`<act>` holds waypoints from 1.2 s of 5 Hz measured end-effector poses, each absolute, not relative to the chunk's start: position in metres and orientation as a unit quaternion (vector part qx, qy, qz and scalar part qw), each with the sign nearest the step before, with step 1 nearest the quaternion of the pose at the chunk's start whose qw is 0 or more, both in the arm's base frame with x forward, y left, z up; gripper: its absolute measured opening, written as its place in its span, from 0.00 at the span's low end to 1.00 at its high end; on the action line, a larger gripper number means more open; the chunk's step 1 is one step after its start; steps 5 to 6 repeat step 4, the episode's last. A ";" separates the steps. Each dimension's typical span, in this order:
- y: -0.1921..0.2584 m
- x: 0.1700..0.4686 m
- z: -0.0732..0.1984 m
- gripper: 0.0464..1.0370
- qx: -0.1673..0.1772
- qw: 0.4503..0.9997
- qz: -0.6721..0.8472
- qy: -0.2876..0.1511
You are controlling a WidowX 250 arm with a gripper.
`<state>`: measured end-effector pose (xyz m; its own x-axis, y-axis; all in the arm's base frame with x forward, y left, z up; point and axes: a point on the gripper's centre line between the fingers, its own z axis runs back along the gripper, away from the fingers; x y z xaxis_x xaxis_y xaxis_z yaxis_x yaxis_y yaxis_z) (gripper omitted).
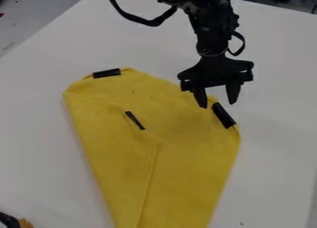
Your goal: Unfold the cloth from bottom left to top right
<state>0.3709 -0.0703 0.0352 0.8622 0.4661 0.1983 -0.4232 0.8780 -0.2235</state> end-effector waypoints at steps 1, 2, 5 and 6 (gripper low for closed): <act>-0.078 0.374 0.040 0.96 -0.062 0.962 0.238 -0.119; -0.068 0.372 0.043 0.97 0.020 0.975 0.181 -0.131; -0.041 0.356 0.033 0.96 0.059 0.992 0.064 -0.087; -0.041 0.356 0.033 0.96 0.059 0.992 0.064 -0.087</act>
